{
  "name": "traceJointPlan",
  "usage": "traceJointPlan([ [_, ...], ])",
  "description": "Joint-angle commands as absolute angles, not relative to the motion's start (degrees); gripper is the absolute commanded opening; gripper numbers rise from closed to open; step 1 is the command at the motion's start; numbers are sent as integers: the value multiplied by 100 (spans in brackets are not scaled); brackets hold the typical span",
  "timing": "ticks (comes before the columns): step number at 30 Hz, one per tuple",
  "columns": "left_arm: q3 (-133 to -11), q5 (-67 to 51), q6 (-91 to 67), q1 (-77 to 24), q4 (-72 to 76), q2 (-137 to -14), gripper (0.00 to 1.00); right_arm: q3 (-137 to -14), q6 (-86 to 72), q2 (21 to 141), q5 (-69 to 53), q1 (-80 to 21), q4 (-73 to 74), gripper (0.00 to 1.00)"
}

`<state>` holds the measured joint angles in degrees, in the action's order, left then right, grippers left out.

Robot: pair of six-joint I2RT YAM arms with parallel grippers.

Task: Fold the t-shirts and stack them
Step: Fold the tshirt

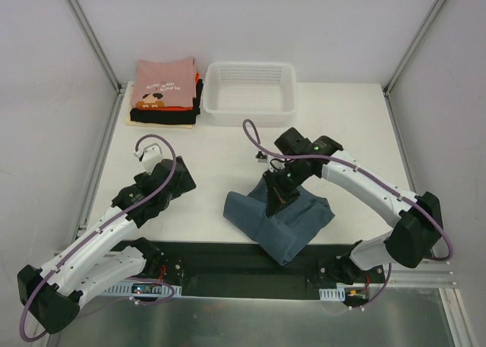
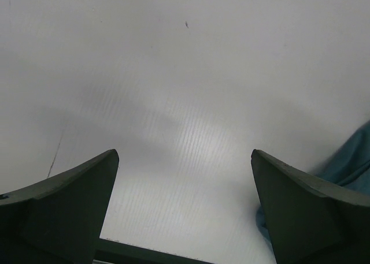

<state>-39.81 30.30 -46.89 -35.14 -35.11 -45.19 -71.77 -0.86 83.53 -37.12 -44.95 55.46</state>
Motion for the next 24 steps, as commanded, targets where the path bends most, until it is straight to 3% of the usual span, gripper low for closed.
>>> traceJointPlan([
  [1,-4236,3155,-4658,-3463,-3595,-4736,99,-7260,378,7989,-3147,-3992,6266,1],
  [10,-4324,3199,-4667,-3463,-3586,-5045,100,-7672,790,7752,-1636,-3454,6618,1],
  [24,-4219,3173,-4649,-3454,-3542,-5045,99,-7787,993,8208,-1468,-2673,6662,2],
])
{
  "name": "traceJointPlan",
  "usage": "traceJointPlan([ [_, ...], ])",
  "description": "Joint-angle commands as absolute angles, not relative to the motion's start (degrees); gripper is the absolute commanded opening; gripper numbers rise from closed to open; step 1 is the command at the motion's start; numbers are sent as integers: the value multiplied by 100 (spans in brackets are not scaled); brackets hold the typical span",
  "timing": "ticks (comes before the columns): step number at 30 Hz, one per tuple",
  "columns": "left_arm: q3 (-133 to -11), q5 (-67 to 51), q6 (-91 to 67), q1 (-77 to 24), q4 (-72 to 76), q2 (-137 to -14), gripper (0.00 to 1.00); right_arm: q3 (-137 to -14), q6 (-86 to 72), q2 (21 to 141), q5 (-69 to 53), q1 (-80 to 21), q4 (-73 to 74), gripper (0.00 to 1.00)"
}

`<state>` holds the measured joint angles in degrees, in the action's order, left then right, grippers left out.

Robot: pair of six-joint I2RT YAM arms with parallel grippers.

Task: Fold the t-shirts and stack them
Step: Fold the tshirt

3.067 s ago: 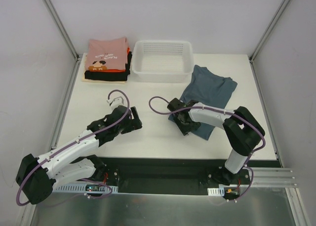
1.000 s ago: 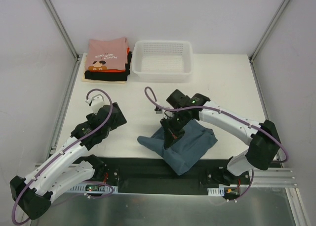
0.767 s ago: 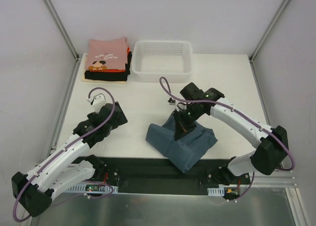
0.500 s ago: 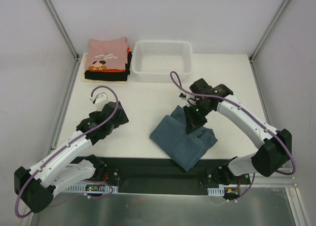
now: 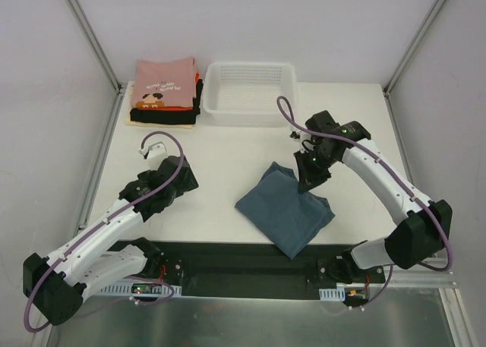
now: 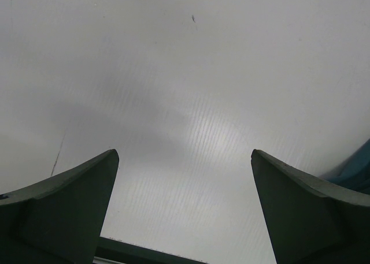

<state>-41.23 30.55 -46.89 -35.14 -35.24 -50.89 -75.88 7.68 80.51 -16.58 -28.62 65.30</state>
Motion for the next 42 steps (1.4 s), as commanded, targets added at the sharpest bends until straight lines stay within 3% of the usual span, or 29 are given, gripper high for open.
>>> traceJointPlan([
  [1,-4201,3164,-4658,-3454,-3533,-5054,99,-7770,1037,8244,-1450,-2637,6601,4],
  [6,-4175,3067,-4623,-3454,-3445,-5141,99,-7603,1116,8638,-1310,-2312,6267,6],
  [10,-4192,2954,-4606,-3454,-3384,-5264,99,-7708,1187,9183,-521,-2110,6135,6],
  [11,-4192,2910,-4597,-3454,-3349,-5334,99,-7734,1152,9419,-405,-2031,6126,10],
  [12,-4218,2874,-4579,-3454,-3331,-5370,99,-7760,1108,9535,-91,-2004,6126,29],
  [15,-4254,2611,-4492,-3454,-3226,-5510,99,-7962,1020,9861,412,-1986,6038,58],
  [21,-4342,1627,-4254,-3454,-2796,-5818,99,-7814,554,9212,633,-2004,5916,68],
  [24,-4368,890,-4114,-3454,-2287,-6002,99,-7139,239,8431,336,-1995,5661,75],
  [29,-4429,-692,-3946,-3489,-874,-6537,99,-6066,-649,7166,53,-1890,5318,76],
  [31,-4578,-1290,-3946,-3594,-599,-6793,99,-5609,-1001,6788,-823,-1802,5011,76],
  [34,-4860,-1625,-3797,-3918,-81,-7381,99,-5055,-1290,6496,-2501,-1731,4081,78],
  [36,-5009,-1801,-3683,-4043,289,-7873,99,-4826,-1467,6460,-3300,-1723,3316,92],
  [38,-5106,-2231,-3761,-4148,561,-8347,99,-4702,-1661,6618,-3462,-1723,2911,98],
  [42,-5194,-2566,-3929,-4447,799,-8964,99,-4711,-1670,6899,-3087,-1697,2768,97],
])
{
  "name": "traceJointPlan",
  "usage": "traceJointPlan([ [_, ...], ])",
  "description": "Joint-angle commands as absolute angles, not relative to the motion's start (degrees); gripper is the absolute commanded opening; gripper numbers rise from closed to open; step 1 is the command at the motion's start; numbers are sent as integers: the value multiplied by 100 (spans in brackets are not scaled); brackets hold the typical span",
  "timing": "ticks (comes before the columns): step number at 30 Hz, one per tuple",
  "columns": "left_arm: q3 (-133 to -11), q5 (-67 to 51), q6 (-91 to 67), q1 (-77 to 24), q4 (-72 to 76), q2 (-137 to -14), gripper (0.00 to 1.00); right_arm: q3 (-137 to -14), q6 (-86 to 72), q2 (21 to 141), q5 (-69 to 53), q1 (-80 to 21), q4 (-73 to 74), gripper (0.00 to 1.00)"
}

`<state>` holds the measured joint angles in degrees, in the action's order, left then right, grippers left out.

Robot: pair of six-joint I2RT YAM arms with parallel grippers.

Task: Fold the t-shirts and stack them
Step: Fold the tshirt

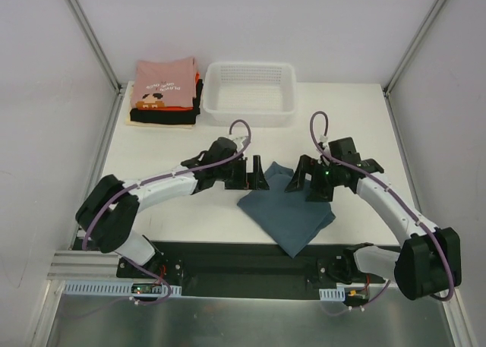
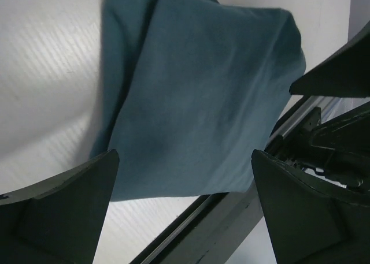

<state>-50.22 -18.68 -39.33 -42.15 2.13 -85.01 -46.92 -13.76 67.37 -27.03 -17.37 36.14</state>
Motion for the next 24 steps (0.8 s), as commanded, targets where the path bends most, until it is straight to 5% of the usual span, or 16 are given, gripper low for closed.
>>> traceJointPlan([
  [1,-5194,-2549,-3937,-4517,809,-9052,99,-4711,-1618,7021,-2989,-1601,2777,97],
  [12,-4641,-2109,-3999,-5010,844,-9720,99,-5106,-932,9147,-2557,-905,2742,97],
  [24,-3912,-1495,-4763,-5431,774,-8880,99,-7030,-256,10310,-1978,-1651,3286,97],
])
